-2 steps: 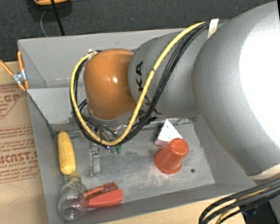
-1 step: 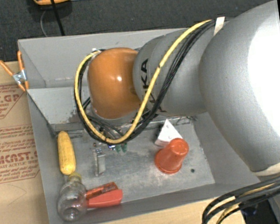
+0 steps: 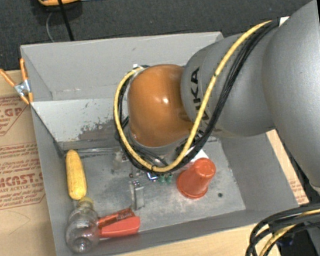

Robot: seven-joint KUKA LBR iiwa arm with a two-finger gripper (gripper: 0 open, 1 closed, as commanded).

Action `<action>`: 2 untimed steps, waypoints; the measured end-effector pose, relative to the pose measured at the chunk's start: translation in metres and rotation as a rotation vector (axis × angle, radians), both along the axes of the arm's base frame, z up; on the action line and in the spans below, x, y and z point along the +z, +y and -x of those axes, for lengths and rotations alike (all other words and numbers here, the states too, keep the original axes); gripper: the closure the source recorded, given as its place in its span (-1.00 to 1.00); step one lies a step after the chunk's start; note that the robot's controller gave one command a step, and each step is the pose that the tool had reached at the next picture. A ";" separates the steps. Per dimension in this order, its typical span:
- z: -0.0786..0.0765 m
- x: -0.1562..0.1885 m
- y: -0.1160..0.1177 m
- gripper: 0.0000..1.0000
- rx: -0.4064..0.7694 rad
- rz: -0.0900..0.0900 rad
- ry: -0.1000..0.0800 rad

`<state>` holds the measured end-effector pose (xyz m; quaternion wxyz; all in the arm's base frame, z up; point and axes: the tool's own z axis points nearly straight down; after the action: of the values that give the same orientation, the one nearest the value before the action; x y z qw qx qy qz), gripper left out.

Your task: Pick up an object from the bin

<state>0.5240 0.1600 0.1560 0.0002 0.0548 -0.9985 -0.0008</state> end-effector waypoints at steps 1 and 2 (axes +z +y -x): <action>-0.001 0.049 0.006 -1.00 0.024 0.002 0.005; 0.009 0.070 0.013 -1.00 0.111 -0.003 -0.011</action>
Offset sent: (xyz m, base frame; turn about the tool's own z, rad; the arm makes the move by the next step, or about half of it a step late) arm -0.0416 0.0152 0.0345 0.1814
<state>0.5151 0.1726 0.2255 -0.0055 0.1103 -0.9939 -0.0021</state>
